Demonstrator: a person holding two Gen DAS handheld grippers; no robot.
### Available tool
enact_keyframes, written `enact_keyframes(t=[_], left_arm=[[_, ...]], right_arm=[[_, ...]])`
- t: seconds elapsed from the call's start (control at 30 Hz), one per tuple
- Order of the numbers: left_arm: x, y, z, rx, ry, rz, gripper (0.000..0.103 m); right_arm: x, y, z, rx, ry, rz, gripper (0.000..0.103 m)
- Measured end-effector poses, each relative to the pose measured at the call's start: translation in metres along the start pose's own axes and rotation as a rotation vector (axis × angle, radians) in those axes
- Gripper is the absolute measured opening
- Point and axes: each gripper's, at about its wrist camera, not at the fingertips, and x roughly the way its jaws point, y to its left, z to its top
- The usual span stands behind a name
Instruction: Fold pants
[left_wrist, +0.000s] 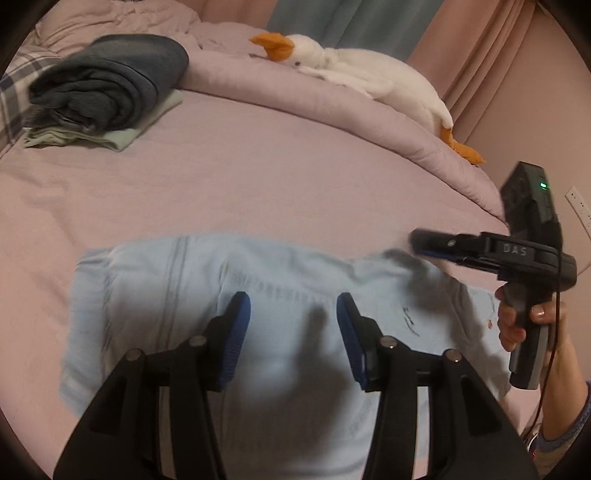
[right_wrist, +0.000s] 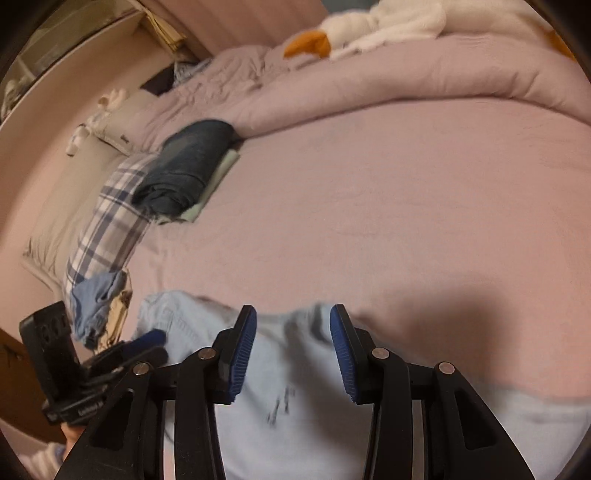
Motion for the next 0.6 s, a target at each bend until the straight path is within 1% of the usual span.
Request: enact_keyframes(t=[0.07,0.1,0.13,0.17,0.2,0.23,0.27,0.3,0.37,0.43,0.47,0.5,0.57,0.6], left_arm=[[0.010,0.002,0.004,0.015,0.021,0.013,0.047],[0.013,0.004,0.004,0.020,0.031,0.023,0.044],[0.017,0.006,0.003,0.027,0.042,0.043,0.042],[0.019,0.008,0.002,0.033,0.043,0.066,0.031],[0.021,0.010,0.000,0.036,0.041,0.087,0.021],[0.021,0.015,-0.001,0.030,0.032,0.092,0.019],[0.021,0.020,-0.003,0.017,0.028,0.084,0.018],[0.020,0.024,-0.003,0.000,0.025,0.077,0.013],[0.018,0.030,-0.003,-0.023,0.030,0.075,0.008],[0.017,0.031,-0.003,-0.031,0.036,0.071,0.008],[0.015,0.029,-0.003,-0.026,0.037,0.075,0.008],[0.014,0.028,-0.003,-0.022,0.038,0.079,0.007],[0.006,0.024,-0.005,-0.023,0.038,0.080,0.009],[0.002,0.022,-0.006,-0.024,0.031,0.076,0.019]], right_arm=[[0.015,-0.004,0.001,0.023,0.068,0.017,0.042],[0.025,-0.007,0.000,0.042,0.121,0.041,0.042],[0.026,-0.008,-0.002,0.050,0.135,0.055,0.040],[0.028,-0.009,-0.003,0.046,0.152,0.061,0.027],[0.028,-0.006,-0.003,0.021,0.155,0.025,0.013],[0.027,-0.005,-0.003,0.002,0.144,-0.008,0.009],[0.023,-0.006,-0.002,0.004,0.125,-0.009,0.009],[0.021,-0.007,0.000,0.008,0.105,-0.014,0.008],[0.020,-0.015,0.002,0.037,0.072,-0.022,0.007],[0.029,-0.014,0.001,0.041,0.087,-0.045,0.007],[0.027,-0.010,-0.003,0.018,0.072,-0.069,0.007],[0.022,-0.009,-0.004,0.027,0.047,-0.075,0.007],[-0.005,-0.013,-0.004,0.085,-0.069,-0.082,0.007],[-0.026,-0.014,-0.007,0.096,-0.139,-0.081,0.008]])
